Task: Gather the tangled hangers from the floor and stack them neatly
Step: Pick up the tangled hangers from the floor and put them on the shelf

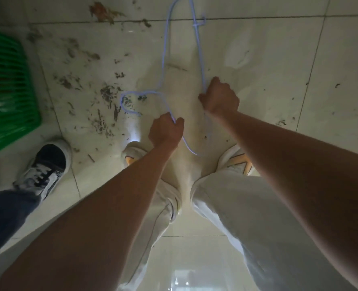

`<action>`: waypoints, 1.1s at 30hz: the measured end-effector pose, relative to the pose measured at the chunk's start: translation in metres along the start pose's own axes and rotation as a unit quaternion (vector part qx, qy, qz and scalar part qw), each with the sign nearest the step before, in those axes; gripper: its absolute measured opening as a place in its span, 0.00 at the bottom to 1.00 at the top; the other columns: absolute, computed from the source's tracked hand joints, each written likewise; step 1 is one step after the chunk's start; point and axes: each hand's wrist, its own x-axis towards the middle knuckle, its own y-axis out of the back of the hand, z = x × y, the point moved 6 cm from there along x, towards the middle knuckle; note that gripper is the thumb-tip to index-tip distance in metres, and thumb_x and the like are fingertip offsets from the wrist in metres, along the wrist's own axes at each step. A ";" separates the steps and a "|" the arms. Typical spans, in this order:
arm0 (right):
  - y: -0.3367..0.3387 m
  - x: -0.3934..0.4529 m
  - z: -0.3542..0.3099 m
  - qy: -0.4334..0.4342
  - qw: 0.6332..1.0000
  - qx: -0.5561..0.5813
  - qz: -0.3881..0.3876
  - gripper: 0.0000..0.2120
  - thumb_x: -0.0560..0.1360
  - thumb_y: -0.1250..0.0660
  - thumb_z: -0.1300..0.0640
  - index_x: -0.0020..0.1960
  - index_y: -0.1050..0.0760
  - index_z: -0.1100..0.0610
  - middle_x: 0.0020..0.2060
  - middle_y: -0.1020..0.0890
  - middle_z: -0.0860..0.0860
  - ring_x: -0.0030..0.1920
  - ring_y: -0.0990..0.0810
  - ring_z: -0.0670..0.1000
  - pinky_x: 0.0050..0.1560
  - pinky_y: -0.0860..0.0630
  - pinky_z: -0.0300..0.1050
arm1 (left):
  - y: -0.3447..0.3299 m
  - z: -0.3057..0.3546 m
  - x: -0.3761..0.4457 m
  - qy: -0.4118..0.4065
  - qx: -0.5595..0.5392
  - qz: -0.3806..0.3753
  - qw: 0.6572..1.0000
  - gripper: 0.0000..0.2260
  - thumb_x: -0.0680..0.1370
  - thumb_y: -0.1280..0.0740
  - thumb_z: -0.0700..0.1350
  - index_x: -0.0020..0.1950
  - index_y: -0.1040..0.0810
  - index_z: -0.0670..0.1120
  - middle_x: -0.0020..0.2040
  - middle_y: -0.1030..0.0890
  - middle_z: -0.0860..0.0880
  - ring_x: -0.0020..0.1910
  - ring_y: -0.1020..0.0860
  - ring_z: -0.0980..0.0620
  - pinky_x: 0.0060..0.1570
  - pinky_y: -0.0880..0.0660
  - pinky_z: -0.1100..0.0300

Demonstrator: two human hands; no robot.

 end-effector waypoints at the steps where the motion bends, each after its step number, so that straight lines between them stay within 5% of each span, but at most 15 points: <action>1: -0.002 -0.006 0.003 -0.023 0.999 0.043 -0.018 0.21 0.77 0.34 0.46 0.63 0.27 0.59 0.59 0.19 0.61 0.60 0.19 0.64 0.58 0.23 0.54 | 0.003 0.002 -0.006 -0.006 -0.047 -0.014 0.999 0.12 0.80 0.34 0.51 0.53 0.17 0.45 0.52 0.14 0.41 0.52 0.17 0.39 0.53 0.20 0.49; 3: -0.005 -0.023 0.007 -0.072 0.972 0.205 -0.084 0.15 0.80 0.33 0.47 0.55 0.24 0.59 0.56 0.16 0.62 0.50 0.14 0.61 0.51 0.18 0.50 | 0.008 0.009 -0.024 -0.021 -0.192 -0.090 0.977 0.07 0.82 0.37 0.43 0.47 0.21 0.45 0.45 0.16 0.41 0.39 0.19 0.44 0.40 0.19 0.58; 4: -0.004 -0.038 0.007 -0.105 0.935 0.316 -0.119 0.11 0.81 0.33 0.49 0.50 0.24 0.57 0.52 0.14 0.60 0.39 0.13 0.56 0.39 0.18 0.44 | 0.014 0.013 -0.037 -0.037 -0.249 -0.120 0.960 0.08 0.83 0.38 0.41 0.46 0.22 0.46 0.41 0.18 0.43 0.33 0.22 0.49 0.32 0.23 0.63; 6: 0.003 -0.075 0.004 -0.146 0.859 0.463 -0.164 0.08 0.83 0.34 0.50 0.50 0.26 0.54 0.46 0.14 0.56 0.24 0.18 0.47 0.21 0.31 0.34 | 0.034 0.023 -0.070 -0.070 -0.272 -0.140 0.949 0.07 0.85 0.40 0.40 0.52 0.22 0.44 0.35 0.23 0.47 0.28 0.28 0.57 0.24 0.33 0.67; 12: 0.098 -0.213 0.002 -0.171 0.717 0.653 -0.174 0.20 0.84 0.41 0.40 0.64 0.24 0.53 0.53 0.15 0.54 0.42 0.19 0.50 0.43 0.24 0.44 | 0.118 0.059 -0.218 -0.102 -0.222 -0.169 0.955 0.16 0.87 0.43 0.41 0.60 0.21 0.31 0.30 0.31 0.47 0.22 0.36 0.61 0.22 0.40 0.69; 14: 0.145 -0.265 0.002 -0.155 0.696 0.682 -0.163 0.19 0.84 0.40 0.43 0.67 0.24 0.54 0.59 0.16 0.56 0.49 0.19 0.52 0.51 0.21 0.51 | 0.153 0.069 -0.282 -0.110 -0.212 -0.182 0.954 0.17 0.87 0.45 0.40 0.59 0.19 0.33 0.29 0.32 0.48 0.23 0.36 0.60 0.24 0.39 0.70; 16: 0.201 -0.323 0.000 -0.128 0.674 0.713 -0.148 0.13 0.84 0.38 0.50 0.66 0.25 0.54 0.61 0.16 0.58 0.50 0.18 0.55 0.48 0.21 0.51 | 0.191 0.086 -0.352 -0.117 -0.198 -0.201 0.952 0.17 0.86 0.45 0.39 0.57 0.18 0.34 0.28 0.31 0.50 0.25 0.35 0.59 0.26 0.38 0.69; 21: 0.342 -0.445 0.015 -0.036 0.691 0.720 -0.050 0.18 0.82 0.37 0.62 0.72 0.29 0.54 0.56 0.14 0.61 0.41 0.17 0.54 0.36 0.25 0.42 | 0.253 0.126 -0.501 -0.132 -0.196 -0.226 0.945 0.16 0.87 0.45 0.44 0.52 0.20 0.41 0.29 0.31 0.47 0.27 0.33 0.55 0.26 0.37 0.66; 25: 0.442 -0.528 0.046 0.045 0.723 0.684 0.079 0.12 0.82 0.38 0.67 0.64 0.23 0.64 0.50 0.16 0.69 0.33 0.17 0.55 0.34 0.22 0.43 | 0.283 0.154 -0.584 -0.202 -0.205 -0.250 0.924 0.18 0.87 0.42 0.49 0.48 0.18 0.40 0.26 0.27 0.51 0.23 0.32 0.58 0.26 0.35 0.68; 28: 0.498 -0.580 0.076 0.054 0.730 0.662 0.160 0.07 0.81 0.35 0.64 0.56 0.20 0.57 0.46 0.14 0.64 0.32 0.16 0.56 0.32 0.26 0.44 | 0.301 0.175 -0.634 -0.271 -0.191 -0.251 0.910 0.17 0.86 0.38 0.48 0.45 0.16 0.41 0.28 0.25 0.49 0.25 0.29 0.57 0.28 0.30 0.67; 33: 0.549 -0.662 0.137 0.050 0.674 0.689 0.263 0.08 0.79 0.34 0.61 0.53 0.20 0.49 0.46 0.12 0.58 0.35 0.13 0.58 0.33 0.22 0.45 | 0.320 0.214 -0.709 -0.398 -0.162 -0.254 0.867 0.15 0.84 0.35 0.46 0.39 0.17 0.46 0.25 0.28 0.52 0.26 0.32 0.54 0.33 0.31 0.61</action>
